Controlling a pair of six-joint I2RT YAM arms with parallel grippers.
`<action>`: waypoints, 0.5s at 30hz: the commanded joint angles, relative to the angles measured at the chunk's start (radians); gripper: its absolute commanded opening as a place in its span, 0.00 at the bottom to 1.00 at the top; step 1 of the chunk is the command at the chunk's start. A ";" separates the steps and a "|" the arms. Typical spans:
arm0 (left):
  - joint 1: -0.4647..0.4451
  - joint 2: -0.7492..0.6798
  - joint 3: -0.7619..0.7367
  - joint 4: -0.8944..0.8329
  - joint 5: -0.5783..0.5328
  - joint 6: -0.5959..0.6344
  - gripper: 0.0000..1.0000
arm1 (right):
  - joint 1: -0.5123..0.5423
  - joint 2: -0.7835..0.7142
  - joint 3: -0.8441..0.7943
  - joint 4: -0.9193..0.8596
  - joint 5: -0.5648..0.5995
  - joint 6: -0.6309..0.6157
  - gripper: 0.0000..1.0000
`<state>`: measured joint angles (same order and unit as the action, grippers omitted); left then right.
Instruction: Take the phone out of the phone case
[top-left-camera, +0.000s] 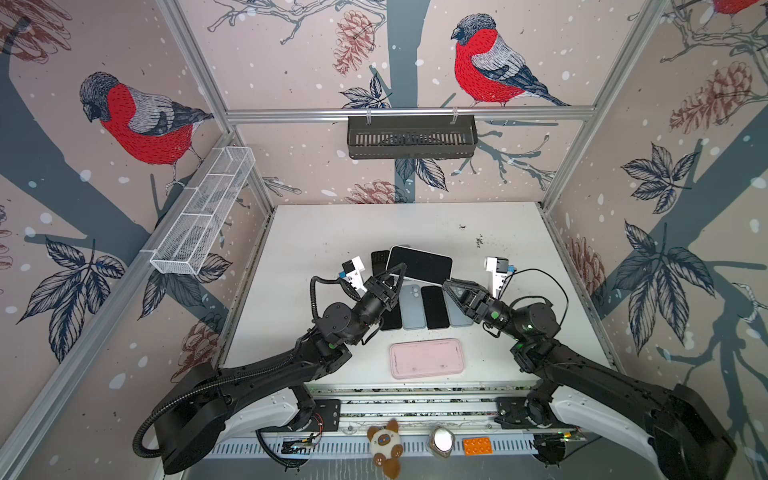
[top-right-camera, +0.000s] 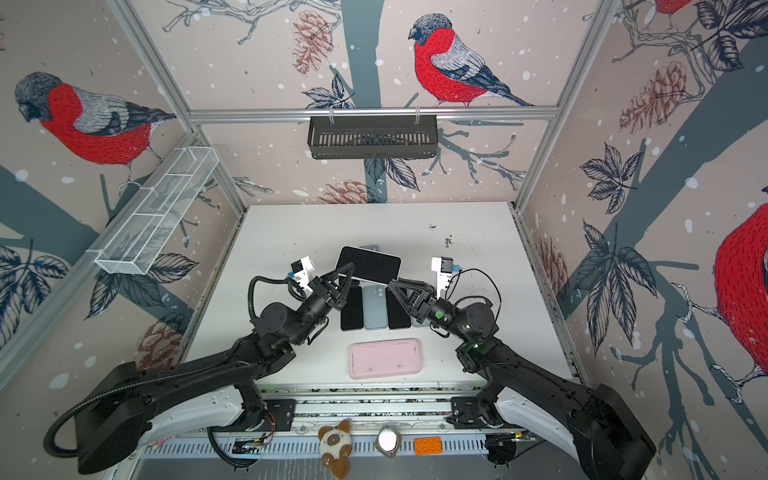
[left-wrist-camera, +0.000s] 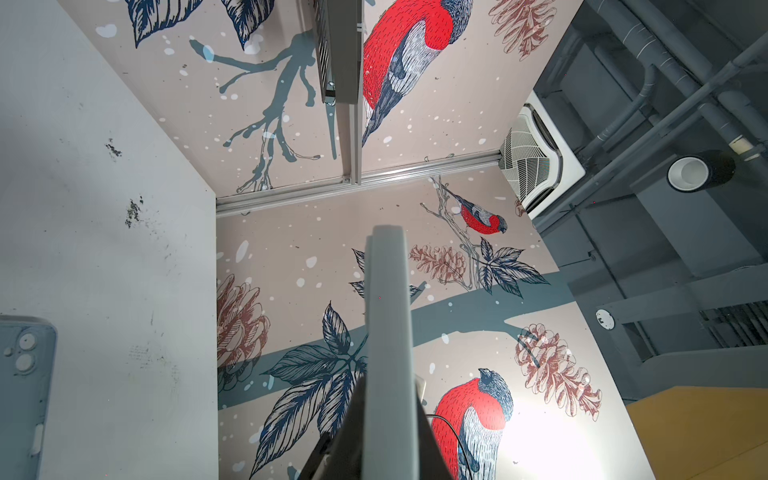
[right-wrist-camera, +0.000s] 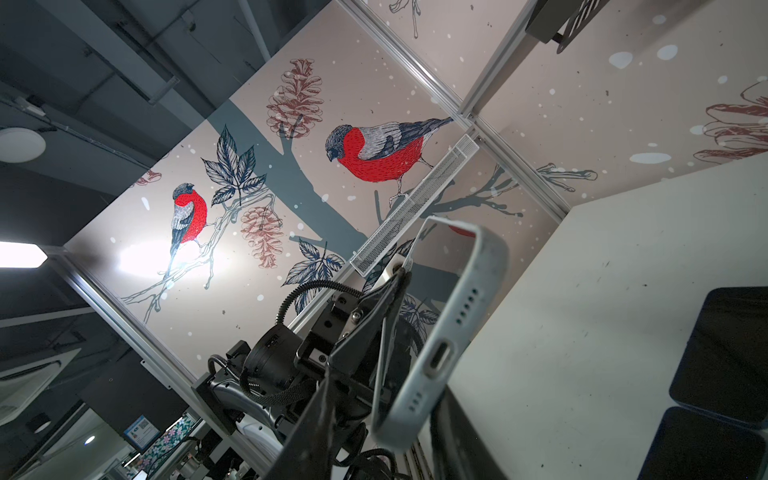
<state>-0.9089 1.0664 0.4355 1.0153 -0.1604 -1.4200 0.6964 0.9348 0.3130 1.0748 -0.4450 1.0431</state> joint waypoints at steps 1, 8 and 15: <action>-0.004 -0.006 -0.002 0.120 -0.010 0.004 0.00 | 0.000 0.005 0.008 0.046 -0.017 0.000 0.31; -0.014 -0.004 0.003 0.107 -0.004 0.006 0.00 | -0.007 0.012 -0.024 0.055 -0.035 -0.010 0.13; -0.022 -0.052 0.055 -0.087 0.003 -0.007 0.00 | -0.013 -0.009 -0.011 -0.077 -0.131 -0.249 0.00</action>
<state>-0.9257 1.0298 0.4591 0.9360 -0.1604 -1.3861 0.6838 0.9306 0.2874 1.0870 -0.5060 1.0214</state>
